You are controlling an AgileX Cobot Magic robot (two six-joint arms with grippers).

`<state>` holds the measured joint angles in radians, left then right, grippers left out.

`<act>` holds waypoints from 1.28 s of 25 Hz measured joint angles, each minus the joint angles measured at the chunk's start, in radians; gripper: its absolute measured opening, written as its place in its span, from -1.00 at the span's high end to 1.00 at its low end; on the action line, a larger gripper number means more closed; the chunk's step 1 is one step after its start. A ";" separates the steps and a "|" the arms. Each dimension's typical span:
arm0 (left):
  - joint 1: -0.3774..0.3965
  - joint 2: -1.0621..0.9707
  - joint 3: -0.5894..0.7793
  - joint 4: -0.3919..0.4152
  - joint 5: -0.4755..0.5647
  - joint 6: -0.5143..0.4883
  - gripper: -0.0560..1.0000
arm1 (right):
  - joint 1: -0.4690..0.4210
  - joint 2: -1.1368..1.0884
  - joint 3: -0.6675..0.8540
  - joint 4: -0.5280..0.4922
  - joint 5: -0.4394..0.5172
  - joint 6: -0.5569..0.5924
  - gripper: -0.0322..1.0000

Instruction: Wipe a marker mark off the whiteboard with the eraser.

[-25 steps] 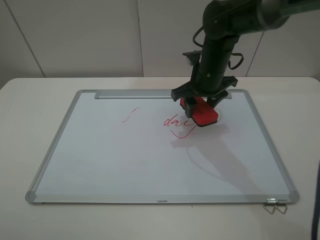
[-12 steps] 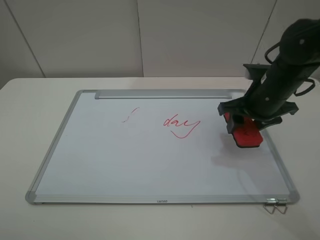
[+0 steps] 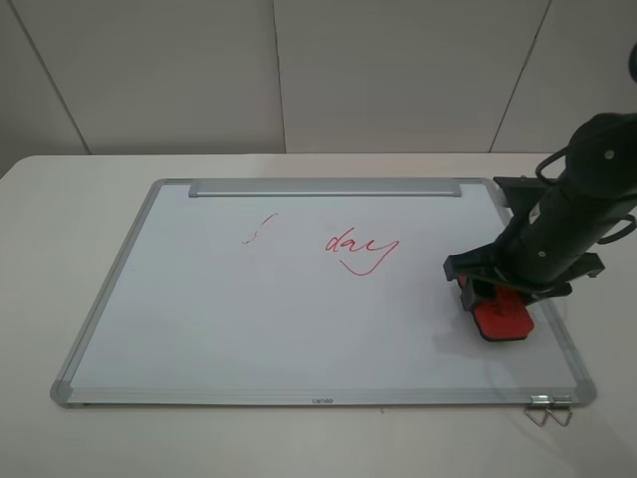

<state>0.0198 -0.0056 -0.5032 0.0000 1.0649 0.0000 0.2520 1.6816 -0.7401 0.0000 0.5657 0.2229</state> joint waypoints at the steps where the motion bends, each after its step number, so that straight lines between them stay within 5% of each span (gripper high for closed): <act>1: 0.000 0.000 0.000 0.000 0.000 0.000 -0.56 | 0.000 0.000 0.000 0.000 0.000 0.000 -0.11; 4: 0.000 0.000 0.000 0.000 0.000 0.000 -0.56 | 0.000 0.000 0.000 -0.012 0.014 -0.005 -0.48; 7: 0.000 0.000 0.000 0.000 0.000 0.000 -0.56 | 0.000 -0.013 0.001 -0.013 0.046 -0.008 -0.62; 13: 0.000 0.000 0.000 0.000 0.000 0.000 -0.56 | -0.020 -0.180 0.001 0.000 0.123 -0.012 -0.66; 22: 0.000 0.000 0.000 0.000 0.000 0.000 -0.56 | -0.261 -0.662 0.001 0.020 0.370 -0.060 -0.66; 32: 0.000 0.000 0.000 0.000 0.000 0.000 -0.56 | -0.277 -1.325 0.018 -0.033 0.529 -0.067 -0.66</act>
<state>0.0198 -0.0056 -0.5032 0.0000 1.0649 0.0000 -0.0255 0.3570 -0.7217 -0.0331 1.0944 0.1562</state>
